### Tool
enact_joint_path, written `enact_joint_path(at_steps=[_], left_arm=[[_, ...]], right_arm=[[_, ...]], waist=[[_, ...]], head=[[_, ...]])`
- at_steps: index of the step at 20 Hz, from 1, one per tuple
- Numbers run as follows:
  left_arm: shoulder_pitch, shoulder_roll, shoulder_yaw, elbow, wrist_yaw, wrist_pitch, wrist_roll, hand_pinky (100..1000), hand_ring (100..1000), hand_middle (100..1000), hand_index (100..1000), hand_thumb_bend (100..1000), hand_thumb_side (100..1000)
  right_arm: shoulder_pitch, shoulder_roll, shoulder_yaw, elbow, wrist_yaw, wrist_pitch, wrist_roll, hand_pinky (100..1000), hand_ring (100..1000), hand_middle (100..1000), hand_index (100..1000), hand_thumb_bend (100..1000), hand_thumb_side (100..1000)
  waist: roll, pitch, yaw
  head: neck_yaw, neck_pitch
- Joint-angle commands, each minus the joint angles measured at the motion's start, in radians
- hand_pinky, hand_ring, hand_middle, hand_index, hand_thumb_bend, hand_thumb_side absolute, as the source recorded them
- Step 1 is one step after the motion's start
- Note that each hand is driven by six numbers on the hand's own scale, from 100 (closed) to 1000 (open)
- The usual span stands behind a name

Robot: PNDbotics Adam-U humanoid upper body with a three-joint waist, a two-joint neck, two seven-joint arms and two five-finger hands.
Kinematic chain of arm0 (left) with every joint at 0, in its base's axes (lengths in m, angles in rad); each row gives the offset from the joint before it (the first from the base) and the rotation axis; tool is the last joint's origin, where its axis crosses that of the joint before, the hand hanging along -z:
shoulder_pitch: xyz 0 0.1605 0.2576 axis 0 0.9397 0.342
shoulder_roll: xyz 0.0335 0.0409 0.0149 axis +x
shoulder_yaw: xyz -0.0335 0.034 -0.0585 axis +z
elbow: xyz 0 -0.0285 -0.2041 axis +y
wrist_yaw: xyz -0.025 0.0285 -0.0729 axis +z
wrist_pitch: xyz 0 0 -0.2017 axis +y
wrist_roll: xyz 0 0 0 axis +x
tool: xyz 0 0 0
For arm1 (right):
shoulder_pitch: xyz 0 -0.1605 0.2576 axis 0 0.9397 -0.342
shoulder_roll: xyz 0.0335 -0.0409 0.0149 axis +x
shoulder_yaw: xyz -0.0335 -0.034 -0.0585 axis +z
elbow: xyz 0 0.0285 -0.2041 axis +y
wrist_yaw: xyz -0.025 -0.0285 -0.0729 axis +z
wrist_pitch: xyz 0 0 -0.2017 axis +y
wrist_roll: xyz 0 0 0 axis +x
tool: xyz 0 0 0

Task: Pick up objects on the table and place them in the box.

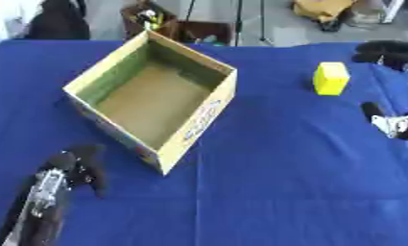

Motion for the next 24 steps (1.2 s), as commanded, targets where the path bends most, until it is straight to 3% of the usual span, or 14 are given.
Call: enact_joint_path(at_steps=[1, 6, 13, 24], left_arm=[[-0.003, 0.006, 0.001, -0.009, -0.002, 0.000, 0.000, 349, 437, 440, 739, 100, 1000], [-0.003, 0.006, 0.001, -0.009, -0.004, 0.000, 0.000, 349, 437, 440, 739, 100, 1000], [-0.003, 0.006, 0.001, -0.009, -0.007, 0.000, -0.002, 350, 435, 437, 740, 100, 1000], [0.001, 0.010, -0.003, -0.010, -0.015, -0.004, -0.010, 350, 433, 437, 740, 100, 1000]], right_arm=[[-0.007, -0.039, -0.012, -0.008, 0.005, -0.003, 0.008, 922, 1000, 990, 1000, 275, 559], [-0.010, -0.039, -0.015, 0.004, 0.007, -0.007, 0.003, 919, 1000, 988, 1000, 291, 576], [-0.020, -0.042, -0.014, 0.030, 0.049, -0.002, -0.013, 901, 1000, 987, 1000, 450, 718], [-0.089, -0.068, 0.008, 0.119, 0.026, -0.017, -0.001, 889, 1000, 973, 1000, 422, 690]], waist=[[-0.002, -0.022, -0.003], [-0.002, -0.020, -0.002], [-0.003, -0.017, -0.001], [-0.004, -0.010, 0.021]], head=[[-0.001, -0.013], [-0.001, -0.015], [-0.003, -0.018], [-0.021, -0.027]])
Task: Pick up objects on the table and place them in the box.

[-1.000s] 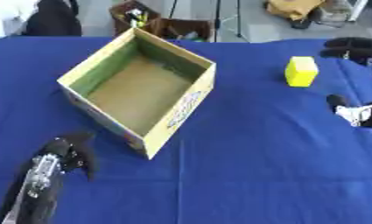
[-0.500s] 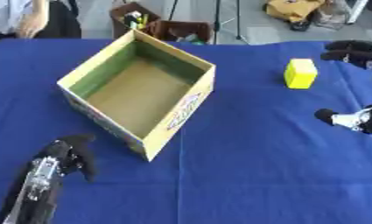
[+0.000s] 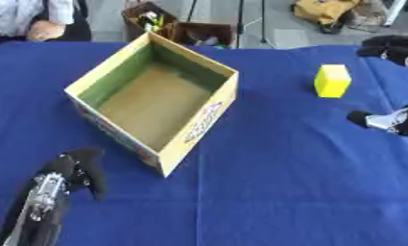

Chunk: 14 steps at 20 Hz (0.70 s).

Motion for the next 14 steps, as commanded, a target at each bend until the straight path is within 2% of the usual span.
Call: enact_joint_path(at_steps=[1, 8, 14], left_arm=[[0.000, 0.010, -0.003, -0.010, -0.006, -0.002, -0.005, 350, 433, 437, 739, 100, 1000], [0.003, 0.012, -0.005, -0.010, -0.019, -0.008, -0.011, 350, 431, 436, 739, 100, 1000], [0.007, 0.014, -0.006, -0.012, -0.032, -0.014, -0.014, 350, 430, 436, 739, 100, 1000]], right_arm=[[-0.032, -0.052, -0.002, 0.027, -0.023, -0.008, 0.007, 892, 1000, 972, 1000, 399, 675], [-0.087, -0.085, 0.005, 0.130, -0.096, -0.033, 0.043, 898, 1000, 970, 1000, 306, 586], [-0.124, -0.091, 0.004, 0.209, -0.113, -0.068, 0.087, 906, 1000, 969, 1000, 277, 566]], waist=[[-0.001, -0.014, 0.005], [0.001, 0.006, 0.025], [0.005, 0.023, 0.045]], head=[[-0.016, -0.020], [-0.039, -0.032], [-0.041, -0.029]])
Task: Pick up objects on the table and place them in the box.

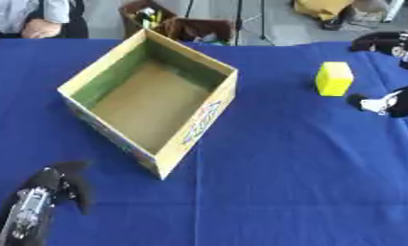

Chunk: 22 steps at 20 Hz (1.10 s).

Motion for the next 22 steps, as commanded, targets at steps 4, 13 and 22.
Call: enact_joint_path(at_steps=[4, 13, 22], left_arm=[[0.000, 0.015, -0.008, -0.013, -0.016, -0.011, -0.006, 350, 430, 436, 739, 100, 1000], [-0.015, 0.017, -0.014, -0.016, -0.024, -0.018, -0.013, 351, 429, 436, 739, 100, 1000], [-0.021, 0.015, -0.017, -0.016, -0.036, -0.023, -0.020, 351, 429, 436, 739, 100, 1000]], right_arm=[[-0.059, -0.034, -0.019, 0.091, -0.018, -0.017, 0.017, 913, 1000, 970, 1000, 257, 561], [-0.118, -0.019, -0.023, 0.192, -0.005, -0.029, 0.012, 916, 1000, 970, 1000, 249, 555], [-0.141, -0.029, -0.035, 0.236, 0.031, -0.040, 0.014, 919, 1000, 980, 1000, 219, 503]], waist=[[0.001, -0.007, 0.025], [-0.009, 0.022, 0.067], [-0.015, 0.052, 0.090]], head=[[-0.006, -0.023], [-0.027, -0.075], [-0.042, -0.104]])
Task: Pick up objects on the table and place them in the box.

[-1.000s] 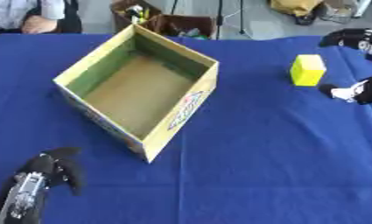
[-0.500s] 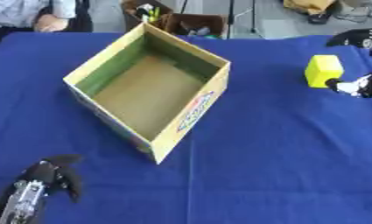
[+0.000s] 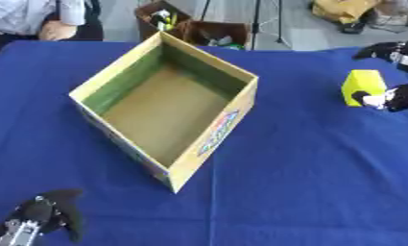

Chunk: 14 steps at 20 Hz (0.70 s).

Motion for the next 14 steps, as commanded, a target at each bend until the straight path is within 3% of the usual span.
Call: enact_joint_path(at_steps=[1, 9, 14], left_arm=[[-0.005, 0.014, -0.005, -0.015, -0.007, -0.005, -0.004, 351, 429, 436, 739, 100, 1000], [-0.006, 0.013, -0.006, -0.014, -0.012, -0.007, -0.004, 351, 429, 436, 739, 100, 1000], [-0.007, 0.012, -0.010, -0.009, -0.026, -0.010, -0.010, 353, 428, 437, 738, 100, 1000]], right_arm=[[-0.018, -0.041, -0.023, 0.003, 0.019, -0.005, 0.013, 919, 1000, 980, 1000, 214, 500], [-0.019, -0.046, -0.031, 0.002, 0.023, -0.006, 0.024, 919, 1000, 980, 1000, 214, 500], [-0.004, -0.081, -0.064, 0.011, 0.015, 0.009, 0.025, 923, 1000, 981, 1000, 199, 488]], waist=[[-0.002, -0.014, 0.003], [-0.002, -0.010, 0.004], [-0.011, 0.013, 0.015]], head=[[-0.008, -0.022], [-0.010, -0.024], [-0.021, -0.046]])
